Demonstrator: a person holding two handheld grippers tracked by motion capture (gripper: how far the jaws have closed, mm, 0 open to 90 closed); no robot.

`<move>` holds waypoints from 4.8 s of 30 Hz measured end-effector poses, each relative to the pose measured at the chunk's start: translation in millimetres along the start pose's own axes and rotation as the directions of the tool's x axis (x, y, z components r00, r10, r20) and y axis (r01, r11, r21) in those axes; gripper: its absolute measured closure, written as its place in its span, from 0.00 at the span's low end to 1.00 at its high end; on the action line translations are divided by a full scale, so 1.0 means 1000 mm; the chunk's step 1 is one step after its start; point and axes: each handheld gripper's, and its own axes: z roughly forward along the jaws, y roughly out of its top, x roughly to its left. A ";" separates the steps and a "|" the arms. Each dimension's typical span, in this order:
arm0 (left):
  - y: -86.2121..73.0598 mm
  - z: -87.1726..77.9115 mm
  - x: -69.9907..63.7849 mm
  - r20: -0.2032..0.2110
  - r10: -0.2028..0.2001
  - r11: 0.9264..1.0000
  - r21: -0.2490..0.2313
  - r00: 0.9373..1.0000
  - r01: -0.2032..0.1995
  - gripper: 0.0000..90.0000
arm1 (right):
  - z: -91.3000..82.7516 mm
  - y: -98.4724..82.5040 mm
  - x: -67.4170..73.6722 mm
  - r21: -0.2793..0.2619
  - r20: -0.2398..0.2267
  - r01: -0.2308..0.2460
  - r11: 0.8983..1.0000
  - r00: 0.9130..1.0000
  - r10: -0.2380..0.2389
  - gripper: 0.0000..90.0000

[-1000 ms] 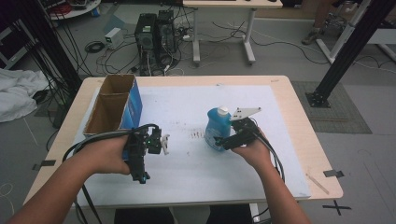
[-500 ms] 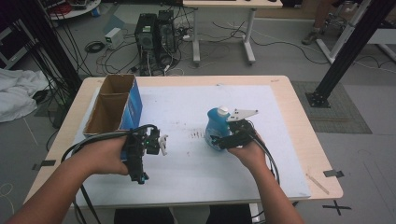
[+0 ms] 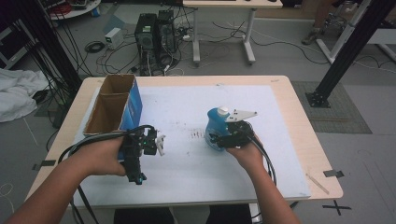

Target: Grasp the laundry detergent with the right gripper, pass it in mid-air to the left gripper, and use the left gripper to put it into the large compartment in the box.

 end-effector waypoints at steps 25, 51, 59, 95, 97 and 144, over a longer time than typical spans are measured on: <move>0.003 0.004 0.003 0.003 0.007 1.000 -0.001 1.000 -0.007 0.05 | 0.001 -0.003 0.000 -0.012 0.000 -0.026 1.000 1.000 0.026 0.45; 0.018 -0.014 0.007 -0.029 0.016 1.000 -0.008 0.999 -0.016 0.05 | -0.032 0.013 0.010 -0.023 -0.119 0.105 0.994 0.987 -0.107 0.53; 0.035 -0.029 0.009 -0.034 0.035 0.999 -0.020 0.999 -0.036 0.05 | -0.049 0.025 0.023 -0.049 -0.208 0.176 0.983 0.961 -0.182 0.52; 0.091 -0.042 0.015 -0.033 0.112 0.993 -0.039 0.993 -0.113 0.05 | -0.015 0.028 0.069 -0.073 -0.490 0.335 0.939 0.808 -0.327 0.52; 0.094 -0.042 0.014 -0.029 0.118 0.992 -0.041 0.993 -0.120 0.05 | -0.014 0.028 0.071 -0.075 -0.495 0.337 0.938 0.804 -0.328 0.52; 0.120 -0.034 0.011 -0.066 0.147 0.988 -0.029 0.987 -0.149 0.26 | -0.010 0.034 0.078 -0.089 -0.488 0.336 0.938 0.806 -0.335 0.52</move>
